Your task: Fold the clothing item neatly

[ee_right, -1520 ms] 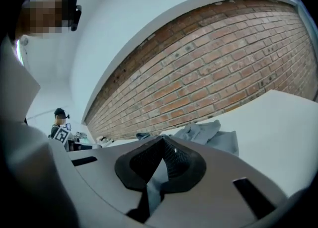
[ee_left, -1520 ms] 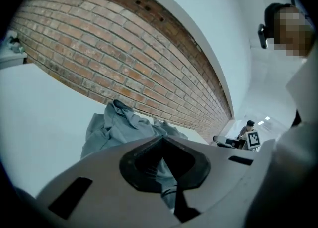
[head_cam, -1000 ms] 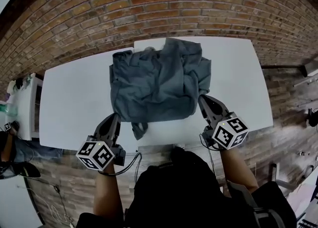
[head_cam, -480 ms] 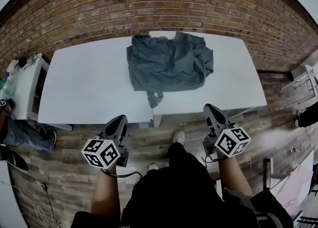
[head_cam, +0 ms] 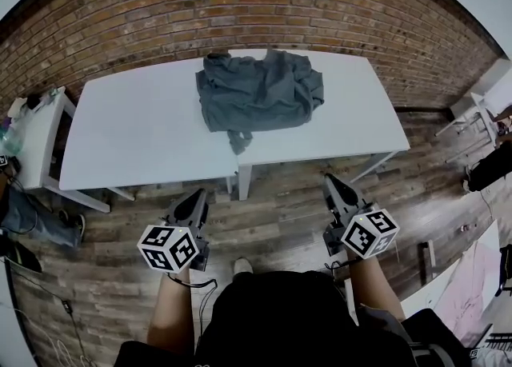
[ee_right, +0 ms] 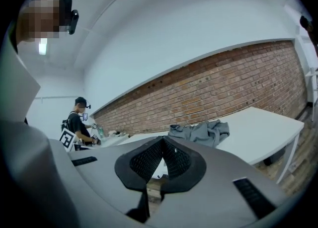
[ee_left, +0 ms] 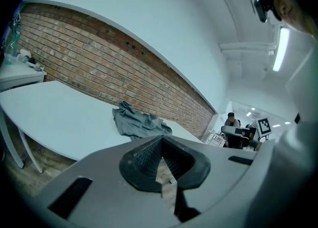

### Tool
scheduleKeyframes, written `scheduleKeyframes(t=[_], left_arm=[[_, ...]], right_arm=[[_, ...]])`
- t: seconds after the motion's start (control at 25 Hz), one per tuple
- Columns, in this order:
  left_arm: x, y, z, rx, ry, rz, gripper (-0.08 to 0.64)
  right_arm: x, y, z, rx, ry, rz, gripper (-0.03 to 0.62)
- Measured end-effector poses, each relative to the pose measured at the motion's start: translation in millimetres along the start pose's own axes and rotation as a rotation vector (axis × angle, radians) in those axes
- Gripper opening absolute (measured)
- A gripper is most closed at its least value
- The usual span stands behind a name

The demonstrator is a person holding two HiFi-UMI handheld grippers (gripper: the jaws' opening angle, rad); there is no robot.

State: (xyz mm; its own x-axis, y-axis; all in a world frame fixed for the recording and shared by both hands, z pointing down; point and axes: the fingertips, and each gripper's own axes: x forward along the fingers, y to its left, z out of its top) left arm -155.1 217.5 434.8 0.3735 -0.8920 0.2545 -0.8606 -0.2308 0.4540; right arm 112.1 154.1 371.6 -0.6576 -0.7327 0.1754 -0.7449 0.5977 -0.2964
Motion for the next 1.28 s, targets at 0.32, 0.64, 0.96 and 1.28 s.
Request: scheduleKeyframes(t=[0.32, 0.64, 0.96, 1.28], left_arm=[[-9.5, -89.8, -22.6, 0.034, -0.012, -0.023, -0.002], [-53.1, -210.1, -59.8, 0.177, -0.084, 0.054, -0.002], [-112.0, -278.5, -96.0, 0.267, -0.120, 0.159, -0.003], [-149.6, -269.7, -120.2, 0.172, -0.102, 0.200, -0.003]], right_arm=[[-79.9, 5.6, -7.0, -0.084, -0.026, 0.037, 0.000], [-193.2, 1.6, -23.9, -0.134, -0.076, 0.033, 0.000], [-265.6, 27.2, -40.1, -0.128, -0.110, 0.103, 0.000], [-283.1, 35.4, -70.4, -0.115, -0.046, 0.014, -0.001]])
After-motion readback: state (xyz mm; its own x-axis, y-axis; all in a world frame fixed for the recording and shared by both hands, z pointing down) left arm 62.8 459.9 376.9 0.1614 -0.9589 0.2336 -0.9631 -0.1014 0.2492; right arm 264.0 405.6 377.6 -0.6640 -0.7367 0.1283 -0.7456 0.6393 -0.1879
